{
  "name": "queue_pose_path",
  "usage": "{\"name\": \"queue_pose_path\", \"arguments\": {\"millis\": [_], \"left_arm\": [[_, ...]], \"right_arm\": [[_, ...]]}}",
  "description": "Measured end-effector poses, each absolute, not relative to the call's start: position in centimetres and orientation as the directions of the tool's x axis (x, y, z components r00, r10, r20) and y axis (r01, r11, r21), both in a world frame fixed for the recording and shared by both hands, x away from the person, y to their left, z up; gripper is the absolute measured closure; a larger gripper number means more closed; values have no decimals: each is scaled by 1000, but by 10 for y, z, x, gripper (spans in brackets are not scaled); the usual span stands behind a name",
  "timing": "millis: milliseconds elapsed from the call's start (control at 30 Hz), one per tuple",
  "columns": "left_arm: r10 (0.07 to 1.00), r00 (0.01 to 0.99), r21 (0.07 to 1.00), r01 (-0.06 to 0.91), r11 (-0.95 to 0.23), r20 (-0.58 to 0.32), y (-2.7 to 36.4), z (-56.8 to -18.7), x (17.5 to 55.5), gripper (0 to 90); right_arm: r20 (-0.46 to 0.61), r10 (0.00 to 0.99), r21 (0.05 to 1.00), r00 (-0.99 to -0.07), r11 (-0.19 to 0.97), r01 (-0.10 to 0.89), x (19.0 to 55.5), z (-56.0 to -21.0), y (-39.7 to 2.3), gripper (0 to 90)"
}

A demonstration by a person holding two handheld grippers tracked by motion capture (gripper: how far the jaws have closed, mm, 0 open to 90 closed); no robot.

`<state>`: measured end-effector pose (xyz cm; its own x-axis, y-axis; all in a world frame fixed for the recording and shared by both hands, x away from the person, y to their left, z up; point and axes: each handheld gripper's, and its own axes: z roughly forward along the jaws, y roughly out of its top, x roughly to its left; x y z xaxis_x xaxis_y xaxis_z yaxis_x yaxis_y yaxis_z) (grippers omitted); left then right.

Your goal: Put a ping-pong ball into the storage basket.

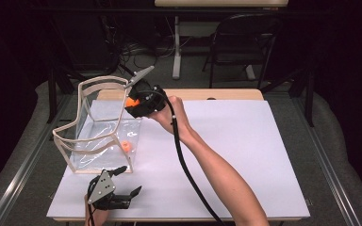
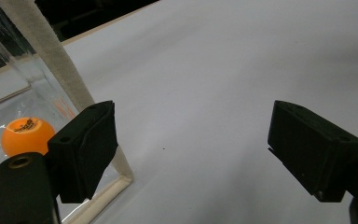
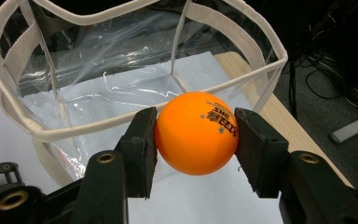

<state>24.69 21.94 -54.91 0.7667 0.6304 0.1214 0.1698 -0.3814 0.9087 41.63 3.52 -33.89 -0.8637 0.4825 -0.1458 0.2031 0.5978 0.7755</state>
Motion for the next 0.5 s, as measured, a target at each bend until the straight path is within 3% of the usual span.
{"name": "queue_pose_path", "arguments": {"millis": [500], "left_arm": [[631, 766, 910, 169, -380, 121, 220, -549, 247, 157]], "right_arm": [[-149, 474, 786, -868, 589, 187, 415, -335, 44, 511]]}}
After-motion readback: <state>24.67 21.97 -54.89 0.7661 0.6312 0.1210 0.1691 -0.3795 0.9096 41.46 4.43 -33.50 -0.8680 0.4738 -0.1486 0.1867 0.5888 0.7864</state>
